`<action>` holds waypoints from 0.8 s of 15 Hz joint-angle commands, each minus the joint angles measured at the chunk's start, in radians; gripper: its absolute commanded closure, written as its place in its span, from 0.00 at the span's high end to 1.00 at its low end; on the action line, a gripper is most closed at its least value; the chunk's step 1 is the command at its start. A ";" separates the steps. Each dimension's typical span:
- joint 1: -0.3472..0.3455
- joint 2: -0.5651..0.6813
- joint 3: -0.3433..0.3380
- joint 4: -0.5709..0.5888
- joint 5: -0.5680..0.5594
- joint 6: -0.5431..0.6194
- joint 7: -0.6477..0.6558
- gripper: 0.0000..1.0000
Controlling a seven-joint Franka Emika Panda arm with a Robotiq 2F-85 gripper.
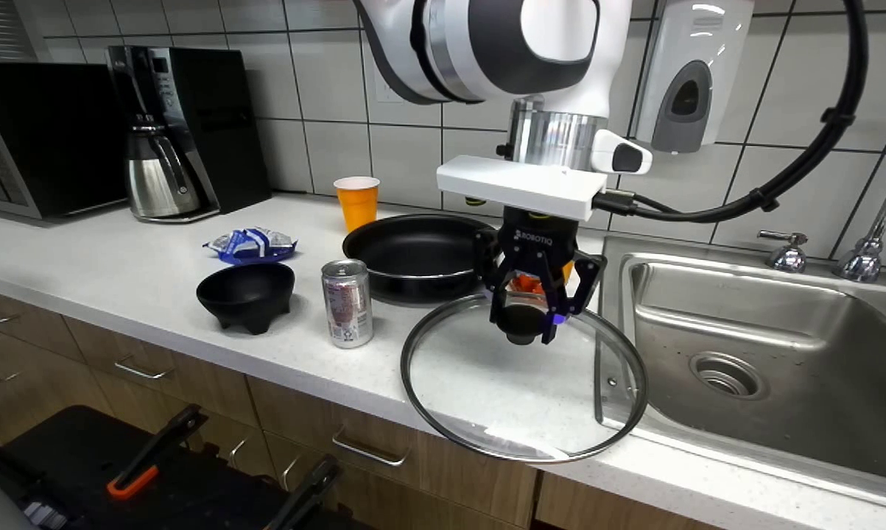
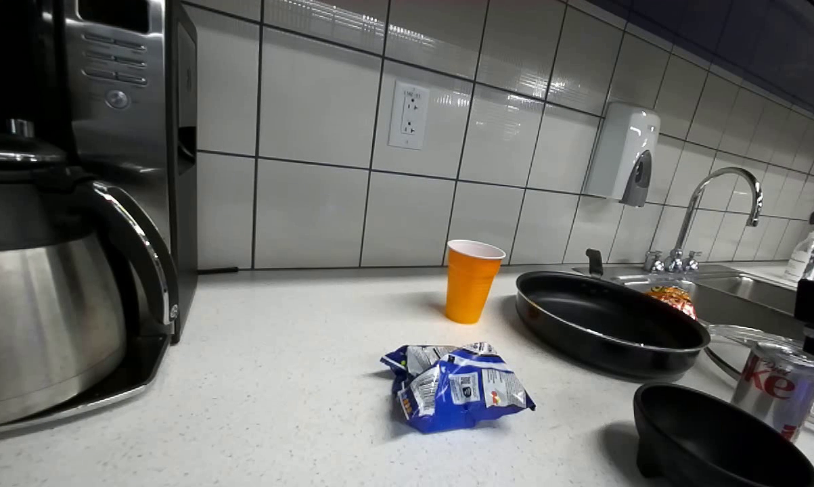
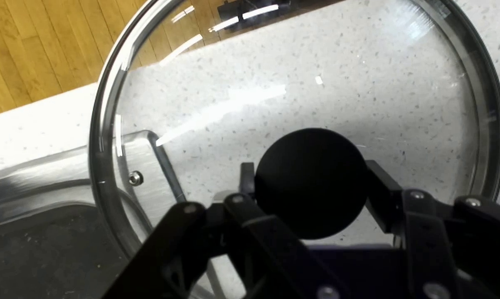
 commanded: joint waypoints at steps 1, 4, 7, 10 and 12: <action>-0.020 0.004 0.016 0.026 0.014 -0.004 -0.018 0.39; -0.022 0.008 0.015 0.025 0.012 -0.001 -0.015 0.39; -0.023 0.002 0.015 0.023 0.010 0.000 -0.017 0.39; -0.022 -0.009 0.015 0.024 0.004 -0.007 -0.016 0.90; -0.021 -0.020 0.014 0.033 0.000 -0.007 -0.017 0.99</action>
